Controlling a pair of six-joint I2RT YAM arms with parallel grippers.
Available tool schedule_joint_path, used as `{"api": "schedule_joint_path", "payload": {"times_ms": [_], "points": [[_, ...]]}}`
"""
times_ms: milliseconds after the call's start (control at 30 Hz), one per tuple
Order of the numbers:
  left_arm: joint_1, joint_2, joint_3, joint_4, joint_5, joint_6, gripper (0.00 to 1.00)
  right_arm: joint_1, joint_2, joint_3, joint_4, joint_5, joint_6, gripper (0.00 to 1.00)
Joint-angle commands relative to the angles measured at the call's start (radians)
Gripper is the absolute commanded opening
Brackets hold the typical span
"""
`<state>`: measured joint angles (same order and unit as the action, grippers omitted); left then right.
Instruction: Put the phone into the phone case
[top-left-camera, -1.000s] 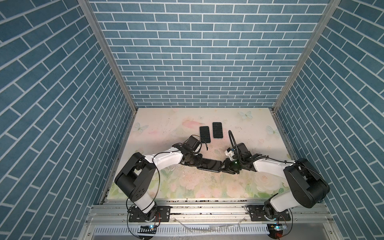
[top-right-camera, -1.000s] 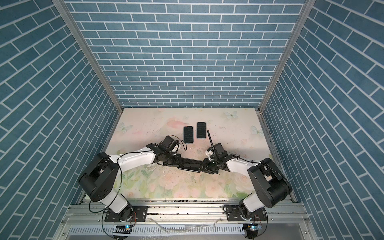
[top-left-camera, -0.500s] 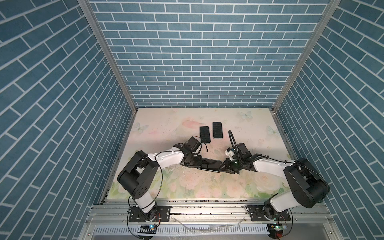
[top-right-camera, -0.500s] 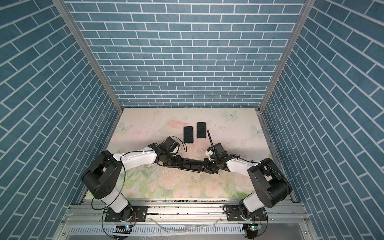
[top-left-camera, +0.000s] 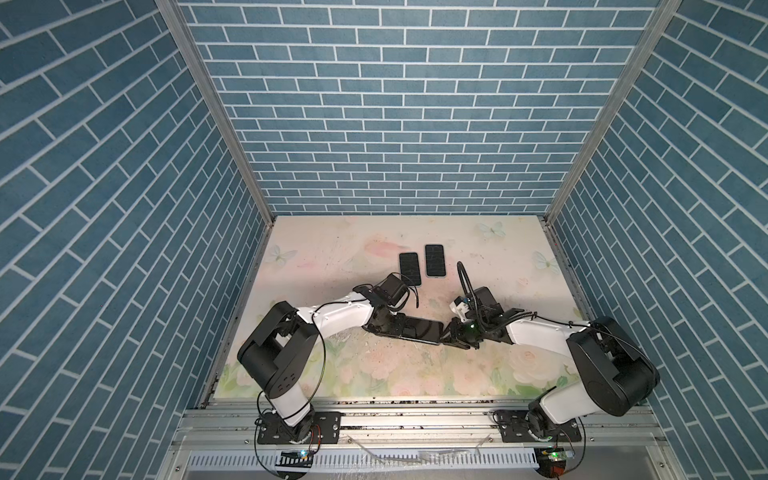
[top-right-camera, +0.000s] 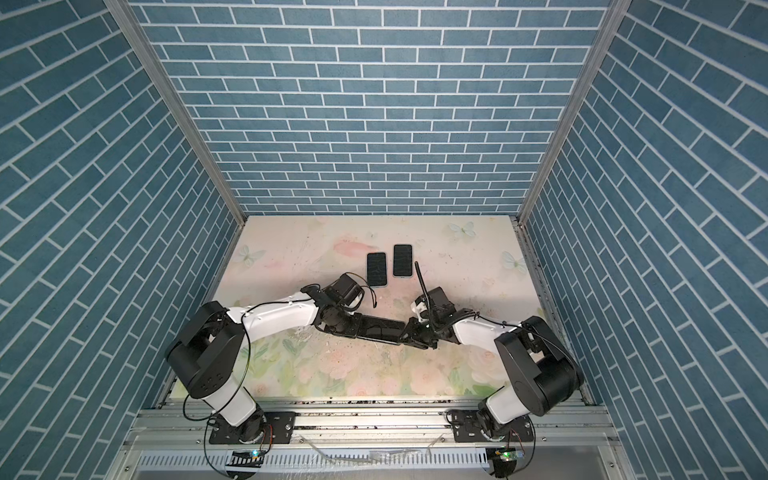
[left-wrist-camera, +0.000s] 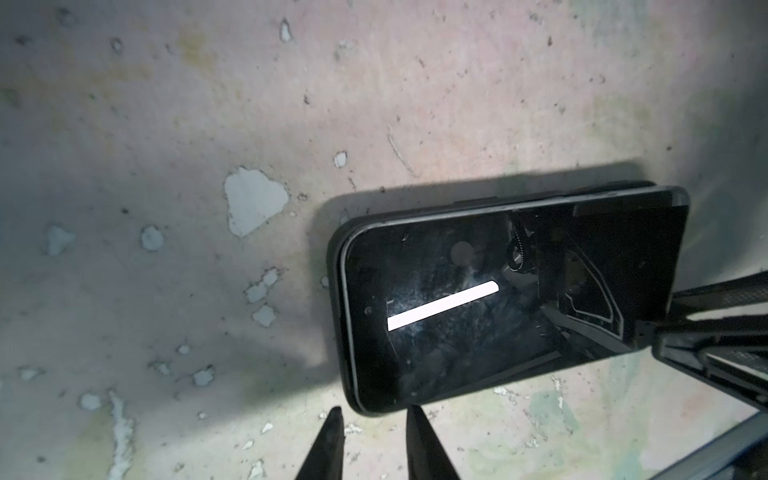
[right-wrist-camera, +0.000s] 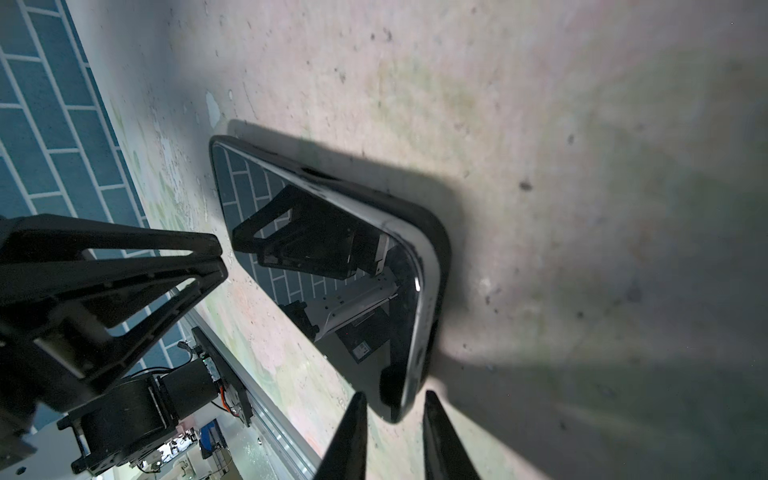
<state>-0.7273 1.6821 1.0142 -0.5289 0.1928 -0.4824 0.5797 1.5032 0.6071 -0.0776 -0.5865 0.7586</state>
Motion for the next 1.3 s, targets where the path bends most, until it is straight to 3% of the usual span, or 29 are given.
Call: {"api": "schedule_joint_path", "payload": {"times_ms": [0,433,600,1267], "points": [[-0.009,0.019,0.024,-0.076,-0.058,0.023,0.29,0.0,-0.018,-0.009,0.012,0.012,0.002,0.25],[-0.011,0.115,0.053,-0.053,-0.057,0.031,0.3,0.002,-0.02,-0.018,0.016,0.007,0.004,0.24],[-0.012,0.099,0.026,-0.017,-0.029,0.023,0.25,0.0,-0.019,-0.025,0.025,0.006,0.005,0.23],[-0.012,0.067,-0.003,0.039,0.045,-0.005,0.26,0.039,0.016,-0.016,0.071,0.015,0.046,0.15]]}}
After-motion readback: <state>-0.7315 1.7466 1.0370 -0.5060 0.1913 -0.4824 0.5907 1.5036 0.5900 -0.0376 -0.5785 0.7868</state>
